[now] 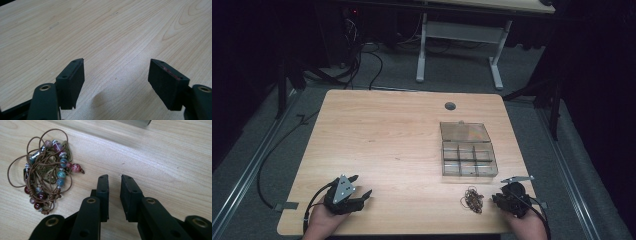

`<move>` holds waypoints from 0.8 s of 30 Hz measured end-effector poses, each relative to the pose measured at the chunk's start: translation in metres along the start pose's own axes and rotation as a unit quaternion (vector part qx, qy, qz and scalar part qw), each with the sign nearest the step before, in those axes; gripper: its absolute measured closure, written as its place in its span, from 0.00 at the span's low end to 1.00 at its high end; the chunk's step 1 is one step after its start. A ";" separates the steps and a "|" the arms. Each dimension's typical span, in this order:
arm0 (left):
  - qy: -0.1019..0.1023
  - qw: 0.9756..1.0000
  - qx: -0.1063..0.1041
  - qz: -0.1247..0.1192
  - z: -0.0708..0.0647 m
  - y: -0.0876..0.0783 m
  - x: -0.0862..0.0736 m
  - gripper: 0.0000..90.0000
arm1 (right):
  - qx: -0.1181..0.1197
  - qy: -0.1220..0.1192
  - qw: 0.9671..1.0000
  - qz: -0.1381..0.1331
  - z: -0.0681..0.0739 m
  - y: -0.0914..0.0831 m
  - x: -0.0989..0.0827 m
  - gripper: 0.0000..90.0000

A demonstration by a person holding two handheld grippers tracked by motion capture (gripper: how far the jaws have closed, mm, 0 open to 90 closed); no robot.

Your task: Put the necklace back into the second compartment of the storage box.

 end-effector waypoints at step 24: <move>0.002 1.000 -0.005 0.000 -0.001 0.000 0.000 0.33 | 0.026 -0.049 0.985 0.163 0.011 -0.005 0.014 0.75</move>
Point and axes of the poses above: each handheld gripper's, and its own axes: y roughly forward along the jaws, x roughly out of its top, z roughly to its left, the point moved 7 cm from there along y, roughly forward along the jaws, and after that the axes turned 5 degrees about -y, right-handed, at the moved point
